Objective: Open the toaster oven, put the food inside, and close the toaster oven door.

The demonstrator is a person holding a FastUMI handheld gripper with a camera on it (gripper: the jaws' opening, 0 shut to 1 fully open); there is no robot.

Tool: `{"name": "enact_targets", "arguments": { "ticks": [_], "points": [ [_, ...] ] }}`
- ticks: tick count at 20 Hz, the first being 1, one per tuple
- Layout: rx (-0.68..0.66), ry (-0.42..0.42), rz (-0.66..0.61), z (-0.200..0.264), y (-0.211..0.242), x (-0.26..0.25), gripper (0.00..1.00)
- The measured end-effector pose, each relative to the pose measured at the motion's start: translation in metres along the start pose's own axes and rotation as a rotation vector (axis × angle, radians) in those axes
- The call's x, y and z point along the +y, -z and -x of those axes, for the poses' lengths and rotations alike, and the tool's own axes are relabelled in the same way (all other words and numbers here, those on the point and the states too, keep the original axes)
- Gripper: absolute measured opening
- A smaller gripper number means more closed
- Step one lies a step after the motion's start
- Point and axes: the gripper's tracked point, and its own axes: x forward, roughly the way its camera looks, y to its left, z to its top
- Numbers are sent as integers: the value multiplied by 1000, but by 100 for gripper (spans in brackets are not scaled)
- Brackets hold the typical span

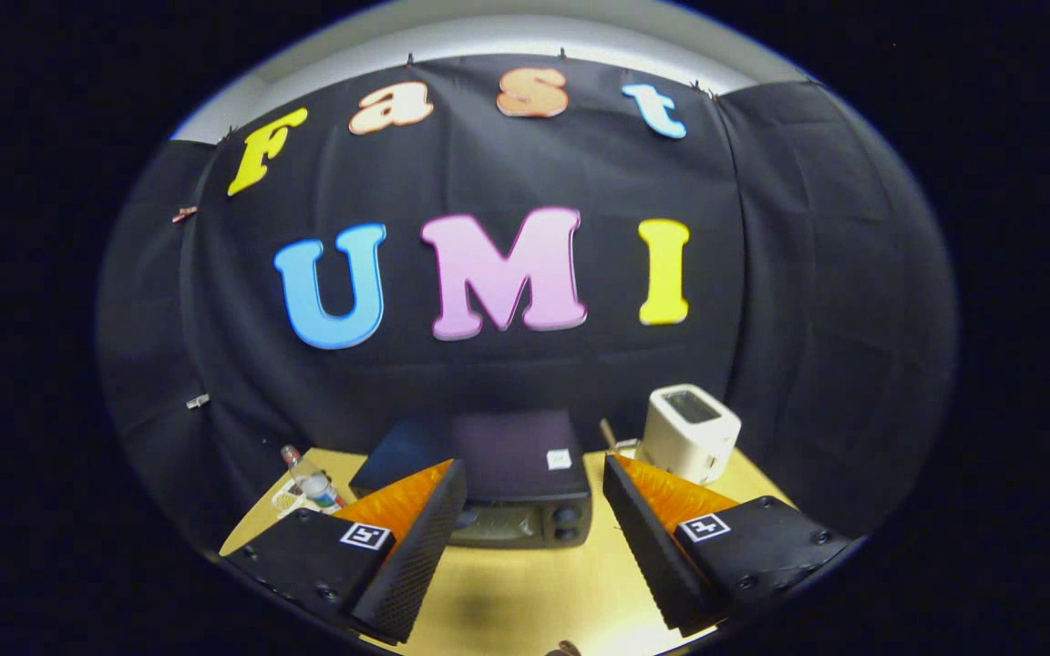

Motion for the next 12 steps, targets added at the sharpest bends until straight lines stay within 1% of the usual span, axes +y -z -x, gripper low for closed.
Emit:
{"name": "enact_targets", "arguments": {
  "ticks": [3, 5, 9, 12],
  "points": [
    [-136, 0, -5, 25, -91, -16, 98],
    [-179, -8, -20, 40, -129, -19, 98],
    [-183, -74, -38, 69, -169, -15, 97],
    [-227, -90, -94, 85, -191, -15, 97]
  ]
}}
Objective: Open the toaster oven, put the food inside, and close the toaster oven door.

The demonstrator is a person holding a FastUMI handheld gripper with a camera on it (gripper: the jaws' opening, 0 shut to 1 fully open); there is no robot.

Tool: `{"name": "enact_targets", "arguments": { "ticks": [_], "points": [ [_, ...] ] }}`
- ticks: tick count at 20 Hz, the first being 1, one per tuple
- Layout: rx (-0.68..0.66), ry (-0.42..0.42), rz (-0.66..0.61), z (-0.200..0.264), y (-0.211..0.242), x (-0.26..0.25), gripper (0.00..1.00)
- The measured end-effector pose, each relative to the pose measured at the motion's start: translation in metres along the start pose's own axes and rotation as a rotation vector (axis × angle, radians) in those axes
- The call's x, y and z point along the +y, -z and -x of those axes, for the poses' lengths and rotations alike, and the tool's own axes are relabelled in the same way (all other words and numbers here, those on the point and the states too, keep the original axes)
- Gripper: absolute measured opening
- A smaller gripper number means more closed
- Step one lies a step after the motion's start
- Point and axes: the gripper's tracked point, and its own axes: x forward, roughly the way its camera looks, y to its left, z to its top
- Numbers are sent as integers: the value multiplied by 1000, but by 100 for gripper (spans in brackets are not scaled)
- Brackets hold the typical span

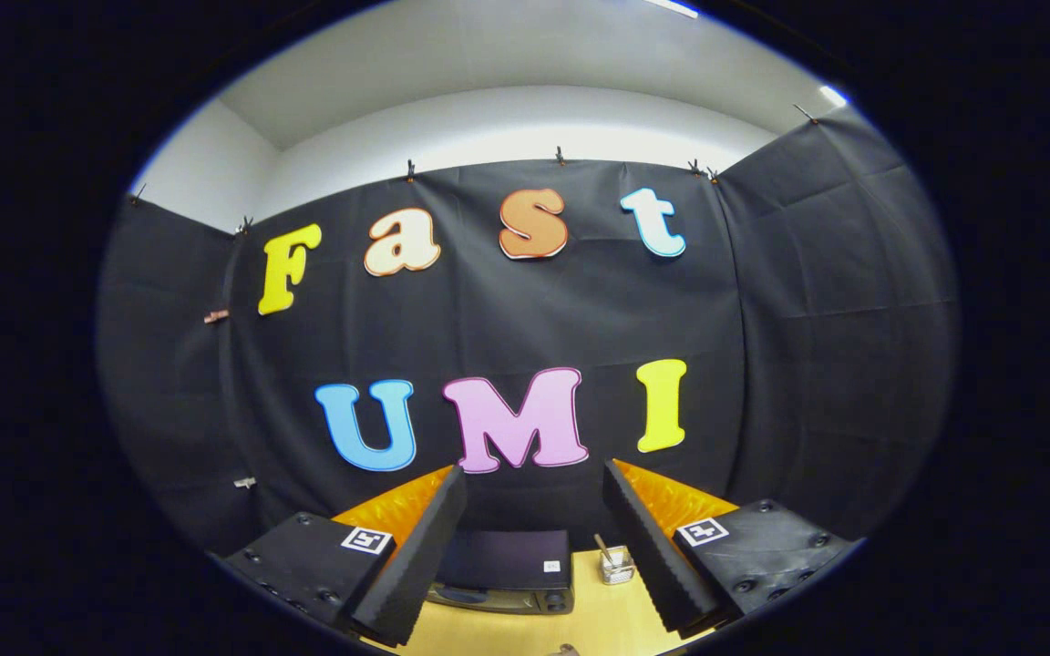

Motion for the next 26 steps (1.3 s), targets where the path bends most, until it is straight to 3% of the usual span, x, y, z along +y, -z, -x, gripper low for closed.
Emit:
{"name": "enact_targets", "arguments": {
  "ticks": [4, 12, 26],
  "points": [
    [-11, 21, 19, 12, -5, -11, 97],
    [-22, -42, 15, 14, -10, -9, 97],
    [-97, -82, 74, 27, -34, 3, 97]
  ]
}}
